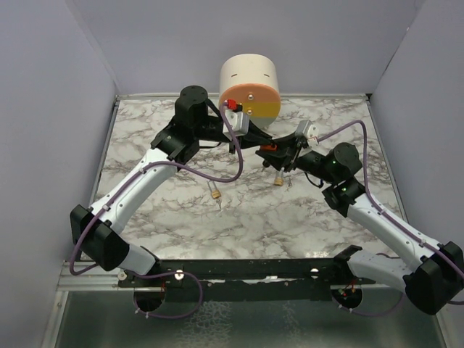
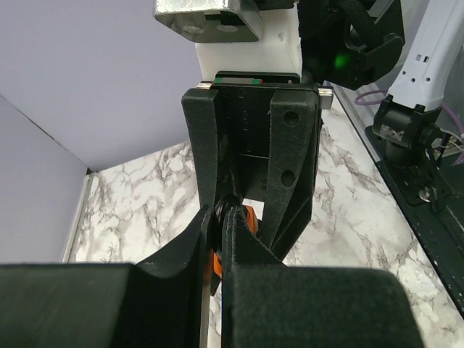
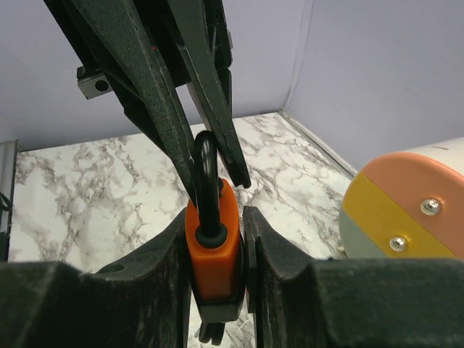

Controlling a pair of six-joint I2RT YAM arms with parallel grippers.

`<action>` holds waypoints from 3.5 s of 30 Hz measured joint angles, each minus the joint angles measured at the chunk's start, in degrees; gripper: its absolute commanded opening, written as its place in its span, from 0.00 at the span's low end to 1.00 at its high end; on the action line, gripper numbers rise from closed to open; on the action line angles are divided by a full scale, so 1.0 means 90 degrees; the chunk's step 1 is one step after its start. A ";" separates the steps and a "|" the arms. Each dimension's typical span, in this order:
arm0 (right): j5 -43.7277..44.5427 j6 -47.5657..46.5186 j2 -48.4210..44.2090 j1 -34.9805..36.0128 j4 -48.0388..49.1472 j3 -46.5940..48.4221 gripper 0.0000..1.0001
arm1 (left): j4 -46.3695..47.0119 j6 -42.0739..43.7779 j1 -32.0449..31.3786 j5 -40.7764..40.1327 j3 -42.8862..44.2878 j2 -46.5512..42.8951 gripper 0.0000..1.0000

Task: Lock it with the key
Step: Lock the lock, then place the lock at the center of the board.

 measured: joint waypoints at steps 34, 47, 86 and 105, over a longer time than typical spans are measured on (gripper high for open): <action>0.0687 -0.0063 0.0114 -0.0085 -0.1800 0.0155 0.02 | -0.1829 0.0245 -0.0199 -0.1620 0.0763 0.0872 0.00; 0.0610 0.0138 0.0051 -0.0039 -0.0415 0.0155 0.05 | -0.1923 0.0024 -0.0138 -0.1809 0.1370 0.0444 0.00; 0.1885 0.1258 -0.0267 0.0131 0.0493 -0.1962 0.82 | -0.0729 -0.1229 0.0741 -0.2101 -0.0274 -0.0151 0.00; 0.1044 0.1433 -0.0214 0.0131 0.1977 -0.2499 0.45 | -0.0454 -0.1151 0.0748 0.0211 -0.0612 -0.0520 0.00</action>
